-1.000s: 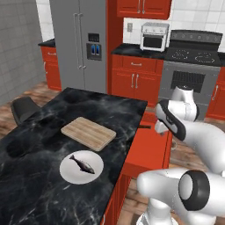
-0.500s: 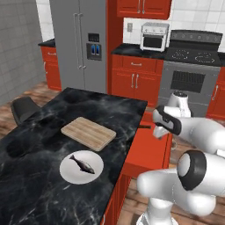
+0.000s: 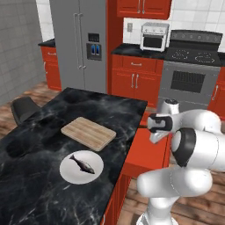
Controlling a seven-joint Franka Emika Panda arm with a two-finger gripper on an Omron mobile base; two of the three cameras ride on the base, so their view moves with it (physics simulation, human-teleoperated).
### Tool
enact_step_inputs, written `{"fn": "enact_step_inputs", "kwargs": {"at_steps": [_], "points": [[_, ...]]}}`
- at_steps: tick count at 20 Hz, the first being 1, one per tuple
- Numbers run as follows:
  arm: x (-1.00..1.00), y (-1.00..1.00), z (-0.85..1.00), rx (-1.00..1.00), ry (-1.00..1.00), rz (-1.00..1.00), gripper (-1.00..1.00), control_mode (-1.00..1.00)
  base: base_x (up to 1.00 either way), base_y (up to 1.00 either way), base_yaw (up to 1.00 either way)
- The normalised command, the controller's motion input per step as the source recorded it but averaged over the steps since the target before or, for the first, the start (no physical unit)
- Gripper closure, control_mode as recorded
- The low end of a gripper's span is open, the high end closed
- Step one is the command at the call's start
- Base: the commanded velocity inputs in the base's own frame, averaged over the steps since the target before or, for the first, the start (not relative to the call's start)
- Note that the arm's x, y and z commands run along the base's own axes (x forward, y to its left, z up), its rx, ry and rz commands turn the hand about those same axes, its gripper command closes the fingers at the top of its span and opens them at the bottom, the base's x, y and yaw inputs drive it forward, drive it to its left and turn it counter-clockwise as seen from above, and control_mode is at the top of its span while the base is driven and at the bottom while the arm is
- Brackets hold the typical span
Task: Pick up the knife from the drawer and place it on the cutting board. Then place the meat from the plate to the cutting board.
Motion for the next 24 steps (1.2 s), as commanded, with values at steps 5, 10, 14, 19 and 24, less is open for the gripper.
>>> {"fn": "enact_step_inputs", "kwargs": {"at_steps": [5,10,14,19,24], "points": [[0.11,0.0,-0.37,-0.07,0.0,0.03,-1.0,-1.0,0.0,0.0,0.0],[0.11,0.0,-0.29,-0.04,0.0,0.03,-1.0,-1.0,0.0,0.0,0.0],[0.09,0.0,-0.25,0.0,0.0,0.04,-1.0,-1.0,0.0,0.0,0.0],[0.05,0.0,-0.23,0.0,0.01,0.05,-1.0,-1.0,0.0,0.0,0.0],[0.08,0.0,-0.31,0.0,0.06,0.06,-1.0,-1.0,0.0,0.0,0.0]]}}
